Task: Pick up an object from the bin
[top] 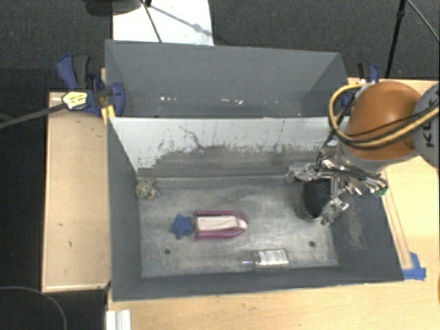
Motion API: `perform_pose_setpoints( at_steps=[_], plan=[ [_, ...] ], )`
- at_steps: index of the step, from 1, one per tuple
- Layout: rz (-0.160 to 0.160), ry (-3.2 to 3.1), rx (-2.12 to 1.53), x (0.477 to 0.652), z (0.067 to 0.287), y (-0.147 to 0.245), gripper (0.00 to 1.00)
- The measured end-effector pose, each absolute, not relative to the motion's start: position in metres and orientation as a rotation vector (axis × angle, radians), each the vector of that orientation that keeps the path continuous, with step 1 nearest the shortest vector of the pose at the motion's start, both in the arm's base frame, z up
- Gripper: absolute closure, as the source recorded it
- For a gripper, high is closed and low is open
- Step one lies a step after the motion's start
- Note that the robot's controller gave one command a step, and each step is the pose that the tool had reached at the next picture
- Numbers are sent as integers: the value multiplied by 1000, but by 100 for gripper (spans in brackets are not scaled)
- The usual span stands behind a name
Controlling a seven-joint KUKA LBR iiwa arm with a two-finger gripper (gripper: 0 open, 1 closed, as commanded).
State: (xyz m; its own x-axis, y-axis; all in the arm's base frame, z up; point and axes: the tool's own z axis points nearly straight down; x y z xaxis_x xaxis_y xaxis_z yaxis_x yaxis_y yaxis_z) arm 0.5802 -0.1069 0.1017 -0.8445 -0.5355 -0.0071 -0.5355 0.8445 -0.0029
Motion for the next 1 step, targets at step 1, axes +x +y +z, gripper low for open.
perform_pose_setpoints(
  at_steps=[1],
  plan=[
    [-4, 2794, -1425, 589, 101, -129, 0]
  ],
)
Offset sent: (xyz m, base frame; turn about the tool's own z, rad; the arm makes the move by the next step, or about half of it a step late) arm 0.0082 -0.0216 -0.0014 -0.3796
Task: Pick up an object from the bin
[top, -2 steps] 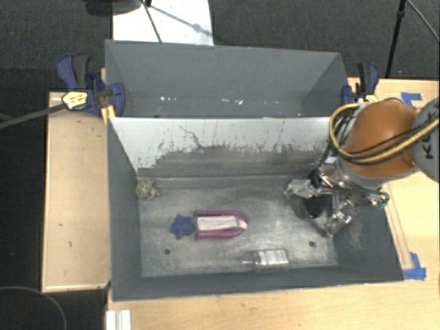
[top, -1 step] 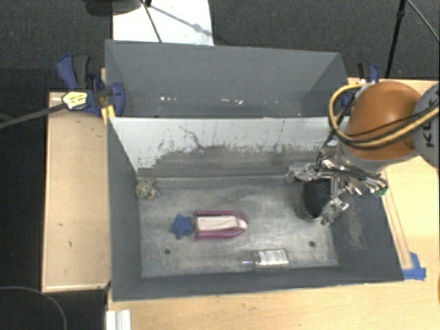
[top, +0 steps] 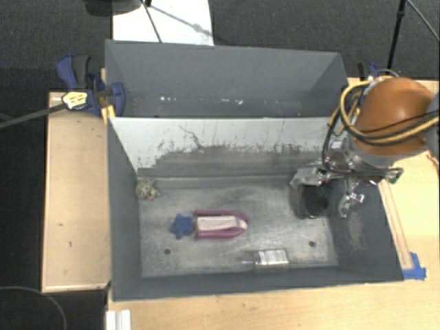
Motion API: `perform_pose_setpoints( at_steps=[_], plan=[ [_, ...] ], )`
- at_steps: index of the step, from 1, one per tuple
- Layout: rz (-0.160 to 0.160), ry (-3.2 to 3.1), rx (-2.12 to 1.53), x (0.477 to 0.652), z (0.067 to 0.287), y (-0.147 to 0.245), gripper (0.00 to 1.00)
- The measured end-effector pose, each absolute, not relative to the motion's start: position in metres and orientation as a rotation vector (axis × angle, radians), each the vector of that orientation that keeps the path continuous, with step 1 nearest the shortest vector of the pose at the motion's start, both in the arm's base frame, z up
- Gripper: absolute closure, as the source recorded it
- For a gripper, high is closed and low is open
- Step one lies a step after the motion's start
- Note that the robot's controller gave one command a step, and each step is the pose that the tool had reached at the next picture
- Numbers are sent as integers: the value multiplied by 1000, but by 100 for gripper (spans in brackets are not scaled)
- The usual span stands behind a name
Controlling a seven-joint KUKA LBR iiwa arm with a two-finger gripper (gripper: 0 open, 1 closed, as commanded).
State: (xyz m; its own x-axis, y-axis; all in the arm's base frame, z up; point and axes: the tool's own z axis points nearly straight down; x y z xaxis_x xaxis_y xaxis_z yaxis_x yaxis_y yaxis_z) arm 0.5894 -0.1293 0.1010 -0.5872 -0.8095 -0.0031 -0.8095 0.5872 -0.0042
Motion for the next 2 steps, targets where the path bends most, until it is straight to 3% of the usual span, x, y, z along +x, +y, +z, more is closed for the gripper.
perform_pose_setpoints(
  at_steps=[1, 2],
  plan=[
    [37, 2562, -1782, 596, 74, -124, 0],
    [14, 2571, -1795, 597, 75, -117, 0]
  ],
)
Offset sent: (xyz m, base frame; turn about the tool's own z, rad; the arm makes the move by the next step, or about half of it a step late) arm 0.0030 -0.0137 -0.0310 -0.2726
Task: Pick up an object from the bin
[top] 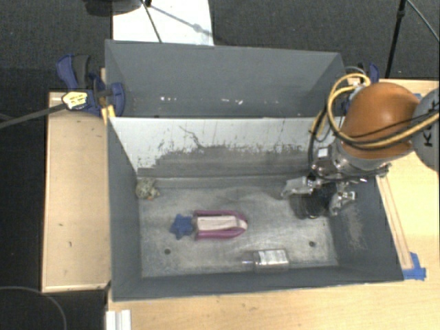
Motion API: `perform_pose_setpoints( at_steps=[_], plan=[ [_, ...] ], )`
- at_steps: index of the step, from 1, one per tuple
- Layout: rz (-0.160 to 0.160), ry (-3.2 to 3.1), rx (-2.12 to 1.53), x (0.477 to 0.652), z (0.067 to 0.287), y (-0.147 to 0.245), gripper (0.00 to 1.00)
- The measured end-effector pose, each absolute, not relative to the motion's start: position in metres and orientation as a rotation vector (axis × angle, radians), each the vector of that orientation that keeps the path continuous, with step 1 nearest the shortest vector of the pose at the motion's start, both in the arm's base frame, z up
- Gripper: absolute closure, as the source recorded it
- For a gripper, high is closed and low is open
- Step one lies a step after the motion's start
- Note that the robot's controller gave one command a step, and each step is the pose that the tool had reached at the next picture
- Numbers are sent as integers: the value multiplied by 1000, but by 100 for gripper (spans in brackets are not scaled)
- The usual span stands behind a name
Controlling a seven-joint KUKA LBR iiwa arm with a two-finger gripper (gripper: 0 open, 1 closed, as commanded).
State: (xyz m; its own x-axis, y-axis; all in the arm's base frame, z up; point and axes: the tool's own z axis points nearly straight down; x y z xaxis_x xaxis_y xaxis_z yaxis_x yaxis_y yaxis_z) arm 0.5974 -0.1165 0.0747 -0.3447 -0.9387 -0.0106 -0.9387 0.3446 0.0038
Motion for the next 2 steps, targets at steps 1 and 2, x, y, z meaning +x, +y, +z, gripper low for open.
perform_pose_setpoints(
  at_steps=[1, 2],
  plan=[
    [4, 2581, -1789, 597, 75, -123, 100],
    [-6, 2584, -1777, 599, 129, -122, 100]
  ],
)
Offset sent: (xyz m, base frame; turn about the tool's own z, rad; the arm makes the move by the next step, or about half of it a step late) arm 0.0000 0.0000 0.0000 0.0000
